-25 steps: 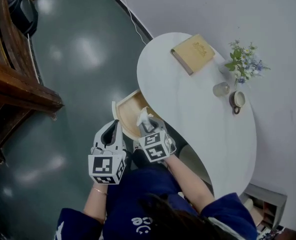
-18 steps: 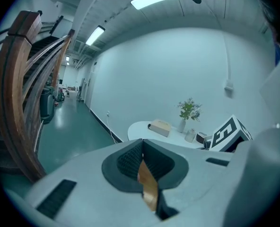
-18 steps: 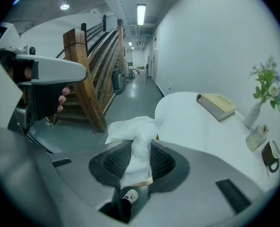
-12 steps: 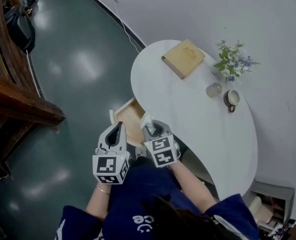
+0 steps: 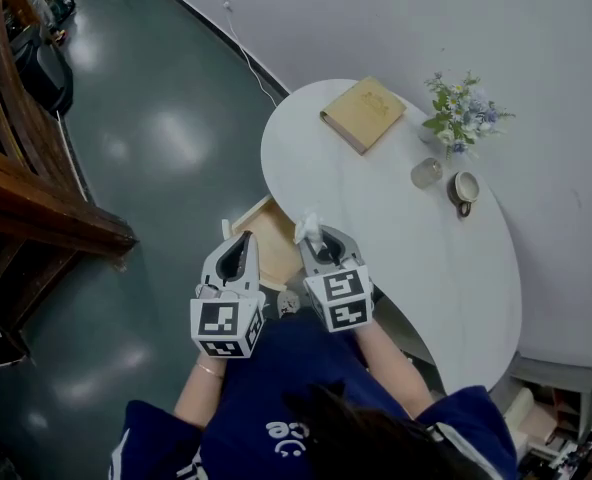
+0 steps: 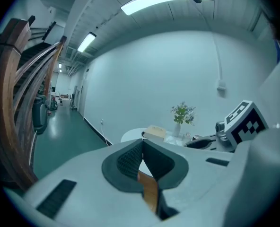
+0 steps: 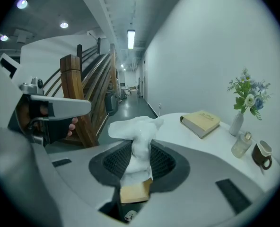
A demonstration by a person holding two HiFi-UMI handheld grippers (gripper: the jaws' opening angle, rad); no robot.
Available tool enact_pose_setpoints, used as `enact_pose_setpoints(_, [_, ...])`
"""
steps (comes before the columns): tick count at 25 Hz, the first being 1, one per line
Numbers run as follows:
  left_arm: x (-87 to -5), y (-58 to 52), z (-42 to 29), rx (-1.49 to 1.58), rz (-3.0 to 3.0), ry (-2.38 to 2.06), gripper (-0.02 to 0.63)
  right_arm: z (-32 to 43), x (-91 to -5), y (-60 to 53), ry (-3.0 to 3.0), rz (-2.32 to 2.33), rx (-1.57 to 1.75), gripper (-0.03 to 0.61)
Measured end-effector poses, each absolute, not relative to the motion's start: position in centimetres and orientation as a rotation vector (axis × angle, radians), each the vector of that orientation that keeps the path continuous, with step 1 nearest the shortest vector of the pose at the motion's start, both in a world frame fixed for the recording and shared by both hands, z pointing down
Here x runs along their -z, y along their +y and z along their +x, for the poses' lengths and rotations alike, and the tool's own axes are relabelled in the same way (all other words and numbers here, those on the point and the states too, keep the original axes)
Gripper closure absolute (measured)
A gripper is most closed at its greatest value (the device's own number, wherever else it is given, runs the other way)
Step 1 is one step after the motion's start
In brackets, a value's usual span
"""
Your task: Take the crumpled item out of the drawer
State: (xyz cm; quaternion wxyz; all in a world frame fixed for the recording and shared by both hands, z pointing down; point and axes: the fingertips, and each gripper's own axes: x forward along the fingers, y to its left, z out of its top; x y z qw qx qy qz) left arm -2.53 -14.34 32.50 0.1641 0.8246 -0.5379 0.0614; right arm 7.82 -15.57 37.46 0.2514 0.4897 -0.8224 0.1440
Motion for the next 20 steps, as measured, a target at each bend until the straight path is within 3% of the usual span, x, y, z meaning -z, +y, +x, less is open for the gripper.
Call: enact_pose_setpoints(20, [-26.6, -15.3, -2.6, -0.033, 2.517, -1.626, 0.609, 9.6, -26.6, -16.1, -2.492, 1.6, -0.085, 0.46])
